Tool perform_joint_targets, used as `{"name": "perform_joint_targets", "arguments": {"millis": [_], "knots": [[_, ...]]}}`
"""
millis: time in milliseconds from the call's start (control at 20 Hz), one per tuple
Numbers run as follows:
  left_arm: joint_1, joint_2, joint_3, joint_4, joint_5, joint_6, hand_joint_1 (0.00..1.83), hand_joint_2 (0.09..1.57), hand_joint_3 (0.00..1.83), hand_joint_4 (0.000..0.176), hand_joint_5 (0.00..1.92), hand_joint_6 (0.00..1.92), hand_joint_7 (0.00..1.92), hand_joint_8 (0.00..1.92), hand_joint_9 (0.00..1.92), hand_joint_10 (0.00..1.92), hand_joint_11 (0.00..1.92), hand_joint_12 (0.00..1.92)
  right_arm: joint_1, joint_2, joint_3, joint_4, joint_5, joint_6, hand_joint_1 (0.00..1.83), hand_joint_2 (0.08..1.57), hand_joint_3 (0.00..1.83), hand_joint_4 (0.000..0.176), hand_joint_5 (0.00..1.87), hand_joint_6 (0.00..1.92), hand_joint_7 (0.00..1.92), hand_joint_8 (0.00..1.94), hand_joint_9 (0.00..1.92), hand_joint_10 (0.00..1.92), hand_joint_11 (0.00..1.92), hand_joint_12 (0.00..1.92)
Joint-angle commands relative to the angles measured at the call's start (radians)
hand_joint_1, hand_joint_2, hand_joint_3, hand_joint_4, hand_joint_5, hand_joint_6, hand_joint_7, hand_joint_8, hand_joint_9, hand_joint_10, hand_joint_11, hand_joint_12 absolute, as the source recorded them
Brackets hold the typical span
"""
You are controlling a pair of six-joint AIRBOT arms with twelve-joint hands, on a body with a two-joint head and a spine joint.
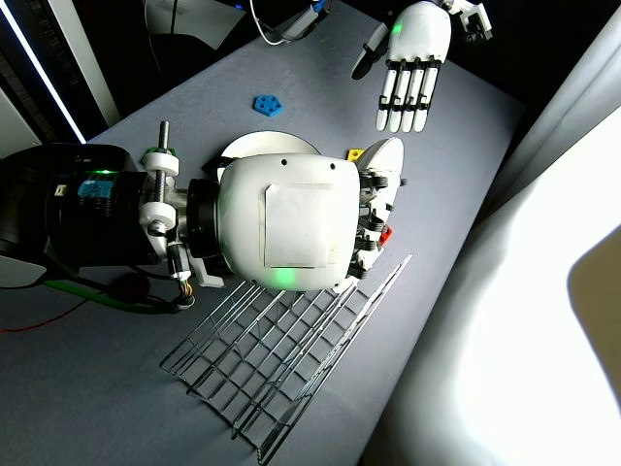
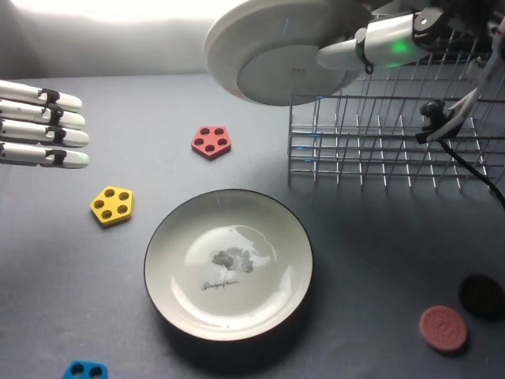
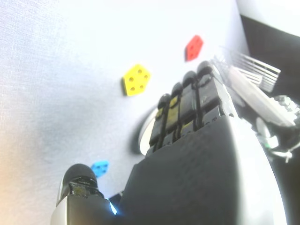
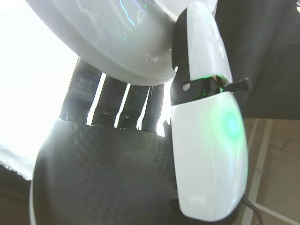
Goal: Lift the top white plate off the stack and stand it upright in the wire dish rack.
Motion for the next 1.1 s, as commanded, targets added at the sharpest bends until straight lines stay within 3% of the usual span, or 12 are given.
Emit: {"name": "perform_joint_targets", "arguments": {"millis": [0, 150, 300, 450, 600, 700, 750, 800, 850, 1050], "knots": [[-0.022, 0.003, 0.007, -0.077, -0.042, 0.003, 0.01, 0.95, 0.0, 0.0, 0.01, 0.0, 0.0, 0.0, 0.0, 0.0, 0.0, 0.0, 0.025, 0.015, -0.001, 0.024, 0.157, 0.022, 1.49, 1.07, 0.0, 0.0, 0.89, 1.14, 1.05, 0.63, 1.09, 0.71, 0.99, 1.31], [-0.022, 0.003, 0.007, -0.077, -0.042, 0.004, 0.01, 0.94, 0.0, 0.0, 0.02, 0.01, 0.03, 0.01, 0.02, 0.01, 0.02, 0.01, 0.037, 0.015, 0.002, 0.024, 0.149, 0.029, 1.5, 1.04, 0.0, 0.0, 0.98, 0.98, 1.14, 0.46, 1.18, 0.59, 1.03, 1.27], [-0.022, 0.003, 0.007, -0.077, -0.042, 0.004, 0.0, 0.96, 0.0, 0.0, 0.0, 0.0, 0.0, 0.0, 0.01, 0.0, 0.0, 0.0, 0.046, 0.015, 0.003, 0.028, 0.142, 0.029, 1.5, 1.04, 0.0, 0.0, 0.95, 0.97, 1.13, 0.5, 1.21, 0.55, 1.02, 1.3], [-0.022, 0.003, 0.007, -0.077, -0.043, 0.003, 0.01, 0.95, 0.0, 0.0, 0.0, 0.0, 0.0, 0.0, 0.0, 0.0, 0.0, 0.0, 0.05, 0.016, 0.003, 0.031, 0.13, 0.029, 1.5, 1.06, 0.0, 0.0, 0.92, 1.07, 1.06, 0.61, 1.12, 0.68, 0.98, 1.34], [-0.022, 0.003, 0.007, -0.077, -0.043, 0.003, 0.0, 0.93, 0.0, 0.0, 0.0, 0.0, 0.0, 0.0, 0.0, 0.0, 0.0, 0.0, 0.055, 0.026, 0.003, 0.03, 0.123, 0.029, 1.49, 1.07, 0.0, 0.0, 0.9, 1.1, 1.08, 0.58, 1.08, 0.74, 0.95, 1.39], [-0.022, 0.003, 0.007, -0.077, -0.043, 0.003, 0.0, 0.94, 0.0, 0.0, 0.0, 0.0, 0.0, 0.0, 0.0, 0.0, 0.0, 0.0, 0.058, 0.032, 0.003, 0.029, 0.118, 0.029, 1.48, 1.17, 0.0, 0.0, 0.69, 1.35, 0.82, 0.96, 0.85, 1.06, 0.76, 1.62], [-0.022, 0.003, 0.007, -0.077, -0.043, 0.003, 0.0, 0.93, 0.0, 0.0, 0.0, 0.0, 0.0, 0.0, 0.0, 0.0, 0.0, 0.0, 0.059, 0.035, 0.004, 0.029, 0.116, 0.029, 1.47, 1.18, 0.0, 0.0, 0.67, 1.37, 0.8, 1.0, 0.84, 1.08, 0.75, 1.63], [-0.022, 0.003, 0.007, -0.077, -0.043, 0.003, 0.0, 0.93, 0.0, 0.0, 0.0, 0.0, 0.0, 0.0, 0.0, 0.0, 0.0, 0.0, 0.059, 0.038, 0.004, 0.028, 0.113, 0.029, 1.49, 1.1, 0.0, 0.0, 0.82, 1.19, 0.97, 0.79, 1.02, 0.83, 0.9, 1.46], [-0.022, 0.003, 0.007, -0.077, -0.043, 0.003, 0.0, 0.93, 0.0, 0.0, 0.0, 0.0, 0.0, 0.0, 0.0, 0.0, 0.0, 0.0, 0.059, 0.041, 0.005, 0.026, 0.11, 0.029, 1.49, 1.08, 0.0, 0.0, 0.86, 1.14, 1.02, 0.71, 1.07, 0.75, 0.96, 1.38], [-0.022, 0.003, 0.007, -0.077, -0.043, 0.003, 0.0, 0.94, 0.0, 0.0, 0.0, 0.0, 0.0, 0.0, 0.0, 0.0, 0.0, 0.0, 0.059, 0.046, 0.004, 0.026, 0.099, 0.028, 1.5, 1.06, 0.0, 0.0, 0.89, 1.08, 1.08, 0.63, 1.12, 0.67, 0.98, 1.36]]}}
